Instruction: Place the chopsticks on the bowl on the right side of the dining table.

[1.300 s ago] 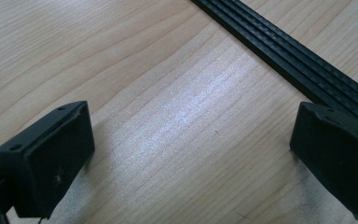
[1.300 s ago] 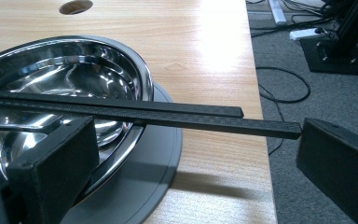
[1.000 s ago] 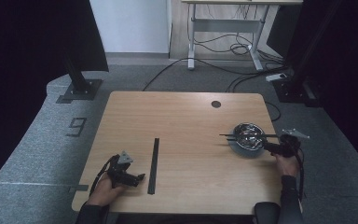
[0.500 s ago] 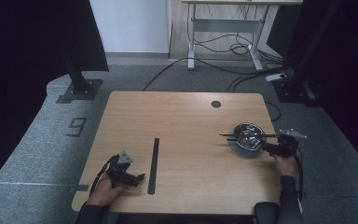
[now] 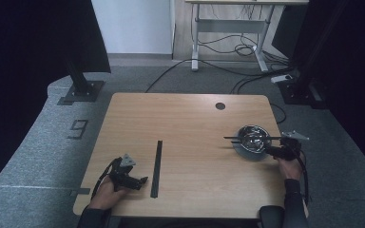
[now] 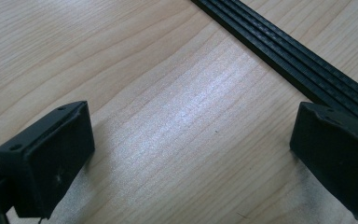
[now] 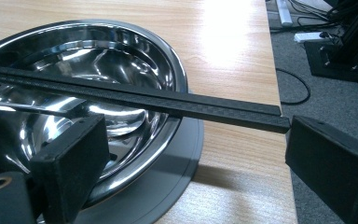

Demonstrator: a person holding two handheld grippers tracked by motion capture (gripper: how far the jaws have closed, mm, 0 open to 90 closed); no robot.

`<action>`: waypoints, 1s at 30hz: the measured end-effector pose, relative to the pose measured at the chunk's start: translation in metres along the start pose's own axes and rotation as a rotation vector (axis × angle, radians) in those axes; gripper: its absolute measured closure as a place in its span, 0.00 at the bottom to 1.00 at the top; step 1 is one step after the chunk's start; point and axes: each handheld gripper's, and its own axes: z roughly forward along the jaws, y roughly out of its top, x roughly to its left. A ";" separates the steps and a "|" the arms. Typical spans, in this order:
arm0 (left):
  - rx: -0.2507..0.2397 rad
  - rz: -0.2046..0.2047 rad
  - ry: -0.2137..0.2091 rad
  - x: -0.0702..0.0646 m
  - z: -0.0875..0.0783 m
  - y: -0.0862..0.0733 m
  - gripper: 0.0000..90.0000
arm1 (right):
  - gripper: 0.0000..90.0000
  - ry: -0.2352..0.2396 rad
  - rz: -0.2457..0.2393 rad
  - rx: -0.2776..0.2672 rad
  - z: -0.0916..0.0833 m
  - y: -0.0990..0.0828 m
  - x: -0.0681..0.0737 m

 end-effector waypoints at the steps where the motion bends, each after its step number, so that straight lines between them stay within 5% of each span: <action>1: 0.000 0.000 0.000 0.000 0.000 0.000 0.00 | 0.07 0.000 0.000 0.000 0.000 0.000 0.000; 30: 0.000 0.000 0.000 0.000 0.000 0.000 0.00 | 0.06 -0.006 -0.011 0.004 0.000 0.001 0.002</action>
